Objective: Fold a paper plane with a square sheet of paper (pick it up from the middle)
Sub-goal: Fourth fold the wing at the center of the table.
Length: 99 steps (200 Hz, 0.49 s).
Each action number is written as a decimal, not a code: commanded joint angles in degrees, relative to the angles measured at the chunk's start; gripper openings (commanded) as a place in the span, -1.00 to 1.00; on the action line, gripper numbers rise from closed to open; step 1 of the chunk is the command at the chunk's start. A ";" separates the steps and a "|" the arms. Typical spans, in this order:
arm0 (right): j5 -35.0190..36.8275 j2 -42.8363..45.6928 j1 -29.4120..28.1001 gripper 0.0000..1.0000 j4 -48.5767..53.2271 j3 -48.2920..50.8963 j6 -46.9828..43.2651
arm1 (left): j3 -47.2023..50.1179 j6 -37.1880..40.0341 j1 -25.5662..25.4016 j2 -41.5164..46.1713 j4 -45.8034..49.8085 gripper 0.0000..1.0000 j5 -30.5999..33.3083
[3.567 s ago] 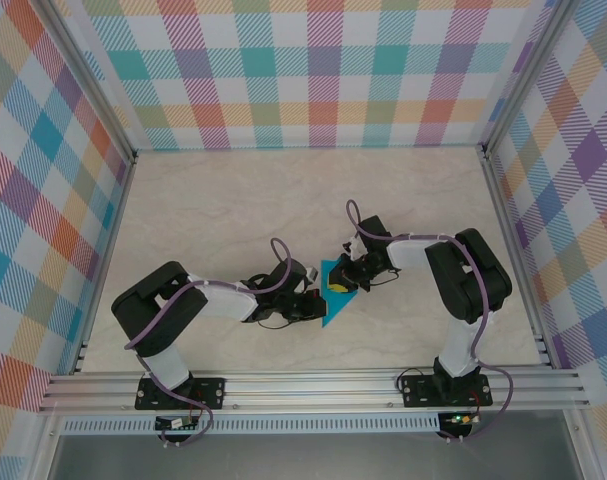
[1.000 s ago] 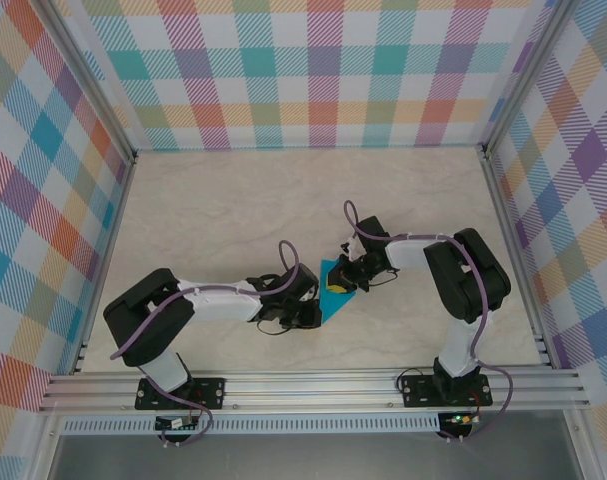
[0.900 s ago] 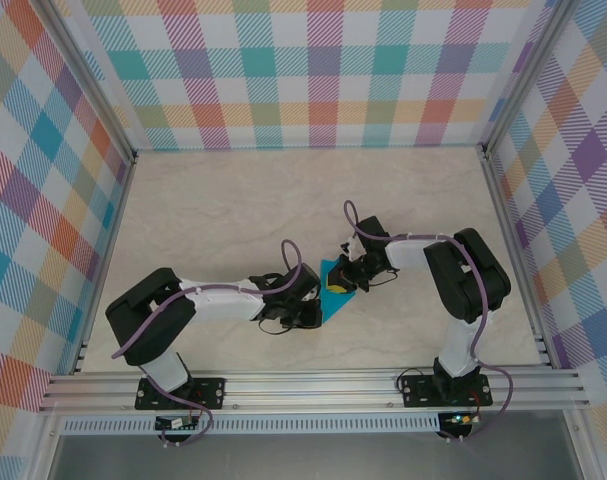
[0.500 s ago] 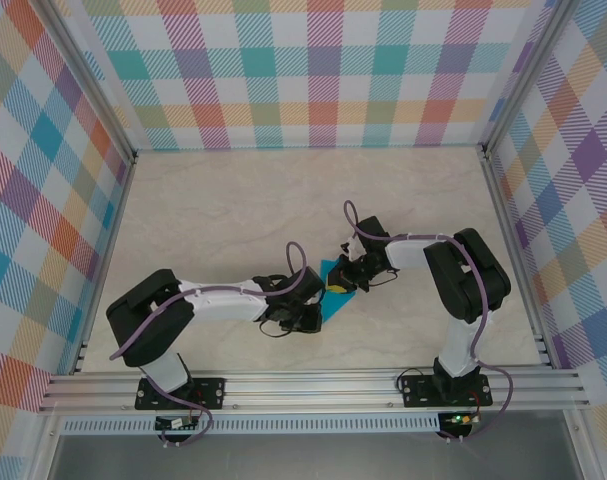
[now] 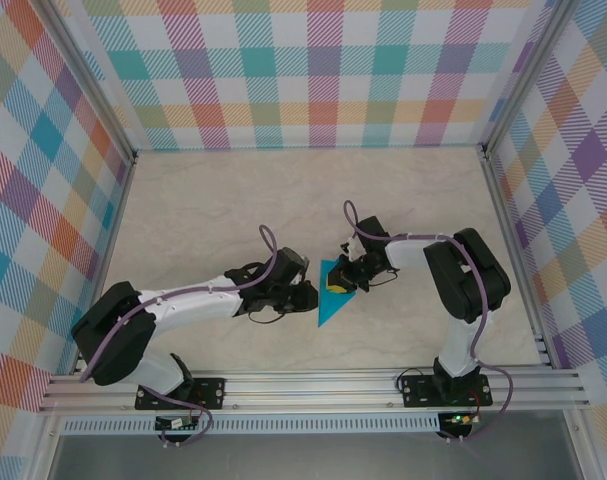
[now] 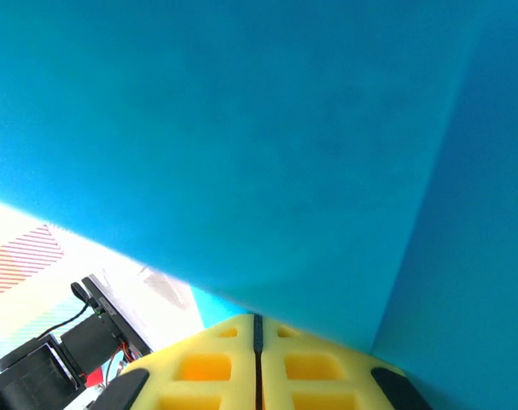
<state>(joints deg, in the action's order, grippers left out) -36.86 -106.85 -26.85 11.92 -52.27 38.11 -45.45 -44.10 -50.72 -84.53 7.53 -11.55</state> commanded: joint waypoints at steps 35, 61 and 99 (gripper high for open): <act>12.34 -5.82 -0.01 -0.85 6.21 3.05 -1.30 | 0.56 -7.20 0.44 -10.30 -18.25 -0.69 -3.92; 12.34 -5.83 0.02 -0.85 6.18 3.14 -1.33 | 0.50 -8.17 0.42 -13.31 -18.20 -0.71 -2.01; 12.34 -5.83 -0.04 -0.85 6.36 2.96 -1.43 | 2.35 -8.40 0.42 -15.97 -15.83 -0.72 -1.17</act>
<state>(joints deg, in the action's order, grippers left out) -36.88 -106.94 -26.83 12.08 -52.36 38.11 -45.06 -51.64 -50.48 -98.87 -8.51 -13.69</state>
